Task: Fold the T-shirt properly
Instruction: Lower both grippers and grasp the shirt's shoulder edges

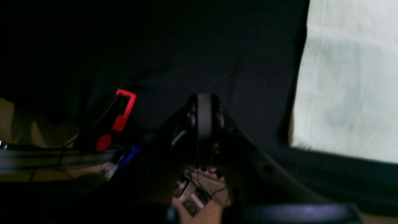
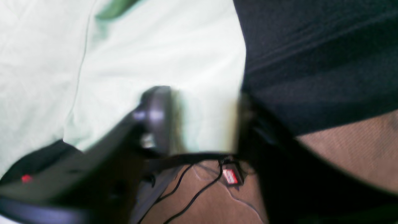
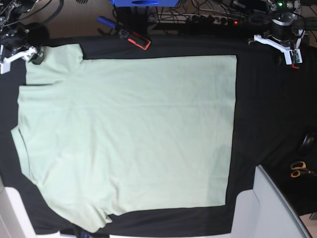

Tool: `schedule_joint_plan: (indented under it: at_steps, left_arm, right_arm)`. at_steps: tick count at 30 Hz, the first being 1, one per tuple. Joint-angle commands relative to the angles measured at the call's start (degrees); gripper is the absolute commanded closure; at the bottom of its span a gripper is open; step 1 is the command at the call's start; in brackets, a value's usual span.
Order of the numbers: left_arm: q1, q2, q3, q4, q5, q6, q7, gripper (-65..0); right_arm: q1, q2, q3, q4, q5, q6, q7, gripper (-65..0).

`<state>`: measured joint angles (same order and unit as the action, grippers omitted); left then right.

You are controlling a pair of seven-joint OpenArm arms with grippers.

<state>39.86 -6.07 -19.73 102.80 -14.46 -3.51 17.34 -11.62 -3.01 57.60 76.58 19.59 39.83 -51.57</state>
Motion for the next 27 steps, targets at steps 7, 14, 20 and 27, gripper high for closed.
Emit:
schedule_joint_plan:
  at_steps: [7, 14, 20, 27]
  left_arm:
    - [0.5, -0.2, 0.3, -0.6, -0.4, 0.1, -0.9, -16.0]
    - [0.4, -0.5, 0.4, -3.4, -15.3, -0.4, -0.9, -30.2]
    - [-2.1, -1.3, 2.0, -11.6, -20.1, -3.6, -0.9, -30.4]
    - [-4.6, -1.2, 6.4, -13.3, -20.4, -3.7, -0.9, -30.6]
  right_arm:
    - [0.1, -0.1, -0.4, -0.2, -0.9, 0.2, -2.9, -0.4]
    - [0.1, 0.0, -0.5, -0.2, -0.9, 0.2, -2.9, -0.1]
    - [0.0, 0.1, -0.5, -0.2, -0.9, 0.2, -2.9, -0.1]
    - [-0.4, 0.2, -4.1, -0.2, -0.9, 0.2, -2.5, -0.1]
